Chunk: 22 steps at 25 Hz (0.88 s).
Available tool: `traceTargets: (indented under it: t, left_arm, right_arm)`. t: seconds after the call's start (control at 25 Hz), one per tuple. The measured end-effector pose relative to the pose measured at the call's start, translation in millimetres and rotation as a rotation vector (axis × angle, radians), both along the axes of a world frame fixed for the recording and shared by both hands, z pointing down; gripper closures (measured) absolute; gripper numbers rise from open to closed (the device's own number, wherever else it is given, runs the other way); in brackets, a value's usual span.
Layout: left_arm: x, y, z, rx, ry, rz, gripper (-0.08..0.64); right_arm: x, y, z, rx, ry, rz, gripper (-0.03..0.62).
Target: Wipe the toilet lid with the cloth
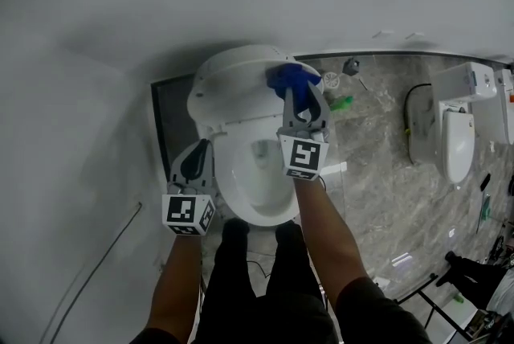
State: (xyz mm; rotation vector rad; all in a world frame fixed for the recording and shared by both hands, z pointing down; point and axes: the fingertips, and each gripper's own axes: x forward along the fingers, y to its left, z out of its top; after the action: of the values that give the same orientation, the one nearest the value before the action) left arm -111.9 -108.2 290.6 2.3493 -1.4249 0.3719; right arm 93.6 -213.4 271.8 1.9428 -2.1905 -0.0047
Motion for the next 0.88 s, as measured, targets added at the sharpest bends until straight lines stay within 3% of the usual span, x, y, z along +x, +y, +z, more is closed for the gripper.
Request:
traceTargets:
  t: [0.16, 0.48, 0.68, 0.88]
  left_arm:
    - [-11, 1, 1, -0.002, 0.001, -0.016, 0.528]
    - [-59, 4, 10, -0.005, 0.010, -0.109, 0.528]
    - [-85, 16, 25, -0.027, -0.006, -0.143, 0.528]
    - [-109, 30, 38, -0.050, -0.015, -0.182, 0.528]
  right_arm:
    - [0, 9, 2, -0.006, -0.026, 0.016, 0.497]
    - [-96, 44, 6, 0.029, -0.111, -0.159, 0.497]
    - [-172, 66, 41, -0.048, -0.097, -0.345, 0.497]
    - [-209, 59, 70, -0.134, -0.168, -0.387, 0.497]
